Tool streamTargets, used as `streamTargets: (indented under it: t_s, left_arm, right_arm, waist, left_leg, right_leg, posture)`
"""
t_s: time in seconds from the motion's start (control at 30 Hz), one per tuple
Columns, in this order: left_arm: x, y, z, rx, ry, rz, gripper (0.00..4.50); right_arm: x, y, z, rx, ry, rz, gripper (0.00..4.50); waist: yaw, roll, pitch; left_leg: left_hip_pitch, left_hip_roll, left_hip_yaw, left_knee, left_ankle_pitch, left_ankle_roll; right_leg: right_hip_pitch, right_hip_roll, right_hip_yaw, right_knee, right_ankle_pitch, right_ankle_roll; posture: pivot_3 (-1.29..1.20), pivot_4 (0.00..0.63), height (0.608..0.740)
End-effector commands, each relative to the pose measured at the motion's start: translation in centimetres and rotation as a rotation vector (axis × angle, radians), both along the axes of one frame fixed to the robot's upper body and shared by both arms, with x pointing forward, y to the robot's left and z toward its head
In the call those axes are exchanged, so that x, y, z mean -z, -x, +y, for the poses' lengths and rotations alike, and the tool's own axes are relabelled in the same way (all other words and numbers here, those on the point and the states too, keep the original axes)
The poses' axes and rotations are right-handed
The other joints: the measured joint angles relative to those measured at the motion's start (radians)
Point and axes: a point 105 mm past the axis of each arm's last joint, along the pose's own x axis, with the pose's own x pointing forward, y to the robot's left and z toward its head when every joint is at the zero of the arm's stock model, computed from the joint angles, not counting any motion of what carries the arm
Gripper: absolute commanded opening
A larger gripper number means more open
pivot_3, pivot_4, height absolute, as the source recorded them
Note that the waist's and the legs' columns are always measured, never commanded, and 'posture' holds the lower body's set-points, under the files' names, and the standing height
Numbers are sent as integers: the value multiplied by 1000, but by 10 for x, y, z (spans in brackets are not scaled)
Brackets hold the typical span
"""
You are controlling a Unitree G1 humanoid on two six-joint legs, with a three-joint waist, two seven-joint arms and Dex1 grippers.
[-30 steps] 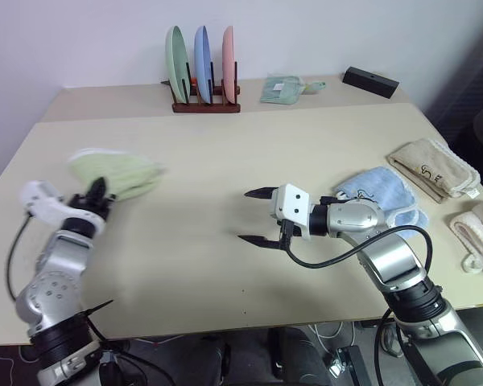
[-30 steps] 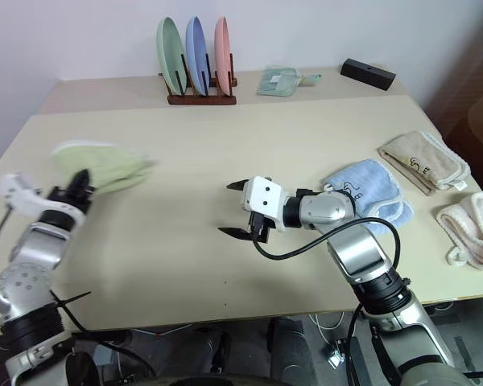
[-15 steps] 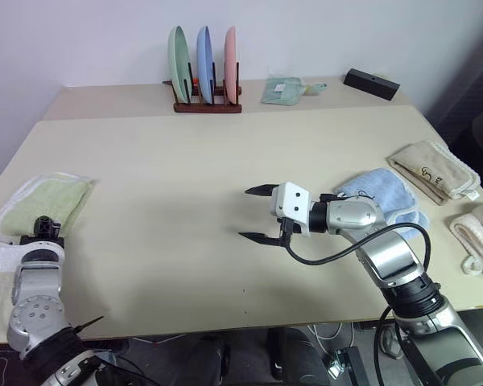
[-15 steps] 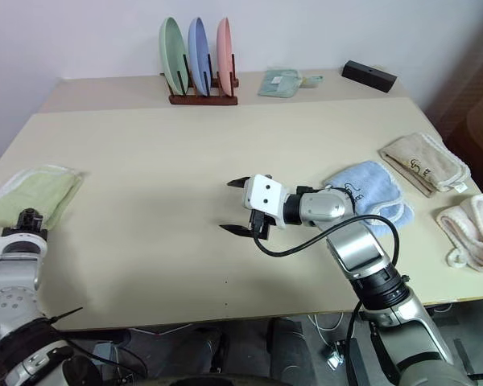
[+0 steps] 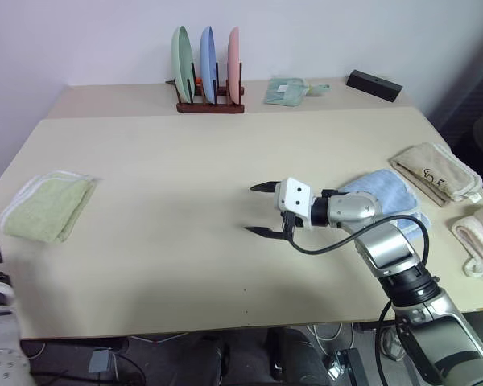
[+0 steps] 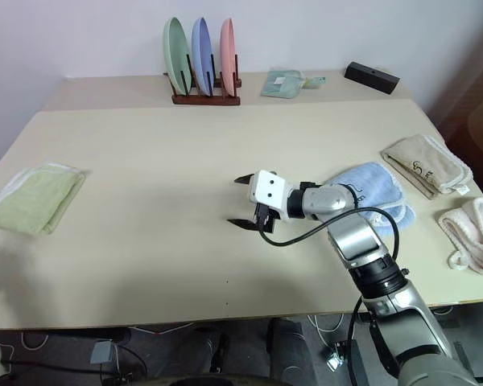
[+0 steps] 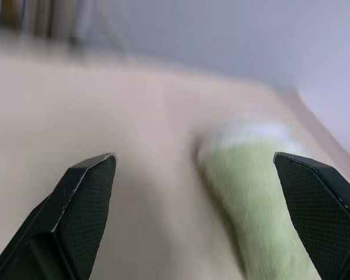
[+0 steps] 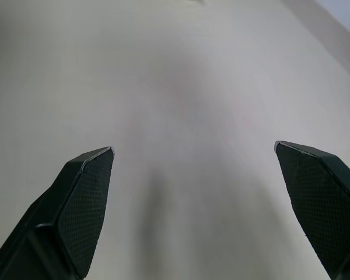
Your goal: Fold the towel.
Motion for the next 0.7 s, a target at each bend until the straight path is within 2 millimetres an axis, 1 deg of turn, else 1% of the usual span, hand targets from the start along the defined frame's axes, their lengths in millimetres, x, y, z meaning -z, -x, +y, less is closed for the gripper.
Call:
streamTargets:
  t_s: [0.03, 0.1, 0.17, 0.2, 0.27, 0.33, 0.4, 0.5, 0.6, 0.7]
  left_arm:
    - [-50, -43, -56, 305, -365, 46, 4408]
    - [-53, -66, -88, 474, -502, 93, 4408]
    - [-48, -82, -113, 596, -581, 128, 4408]
    - [-43, -91, -129, 678, -629, 157, 4408]
    - [-34, -104, -160, 827, -736, 202, 4408]
    - [-22, -110, -179, 944, -794, 225, 4408]
    - [-16, -115, -190, 998, -812, 225, 4408]
    - [-12, -120, -197, 1038, -825, 226, 4408]
    - [-10, -123, -195, 1051, -808, 208, 4408]
    - [-6, -124, -193, 1053, -805, 215, 4408]
  right_arm:
    - [-22, -19, -27, 103, -36, -65, 4500]
    - [-23, -26, -41, 166, -72, -45, 4500]
    - [-20, -31, -55, 217, -93, -29, 4500]
    - [-19, -32, -63, 245, -101, -21, 4500]
    - [-19, -35, -78, 298, -134, 0, 4500]
    - [-15, -34, -90, 340, -154, 18, 4500]
    - [-11, -32, -102, 378, -169, 36, 4500]
    - [-6, -26, -114, 411, -173, 57, 4500]
    - [2, -17, -121, 440, -157, 72, 4500]
    - [4, -15, -123, 452, -158, 75, 4500]
  waist:
    - [17, 0, 0]
    - [21, 1, 0]
    - [14, 2, 0]
    - [11, 2, 0]
    - [6, 2, 0]
    - [-8, 3, 0]
    - [-17, 3, 0]
    - [-23, 4, 1]
    - [-17, 4, 1]
    - [-15, 4, 1]
  left_leg:
    - [1, 0, 0, 0, 0, 0]
    - [2, -2, 0, 0, 0, 1]
    - [3, -2, 1, 0, -1, 2]
    - [3, -2, 2, -1, -1, 2]
    - [2, -1, 3, -1, -1, 2]
    - [-1, 0, 3, -2, -1, 2]
    - [-1, 1, 4, -3, -1, 2]
    - [0, 2, 5, -3, -1, 2]
    - [0, 2, 6, -3, -1, 2]
    - [0, 2, 6, -3, -1, 2]
  right_leg:
    - [1, 0, 0, 0, 0, 0]
    - [3, 0, -1, -1, 0, 0]
    - [4, 0, 0, -2, 0, 0]
    - [3, -1, 0, -2, 0, 0]
    - [0, 0, 1, -2, 0, 0]
    - [-3, 0, 1, -2, 0, 0]
    - [-4, 0, 2, -2, 0, 0]
    - [-4, 1, 2, -1, 0, 0]
    - [-4, 1, 2, -1, 0, 0]
    - [-4, 0, 2, -1, 0, 0]
  posture:
    - [0, 150, 733]
    - [0, 150, 733]
    - [0, 150, 733]
    - [0, 150, 733]
    - [0, 150, 733]
    - [0, 150, 733]
    - [0, 150, 733]
    - [0, 150, 733]
    - [0, 150, 733]
    - [0, 150, 733]
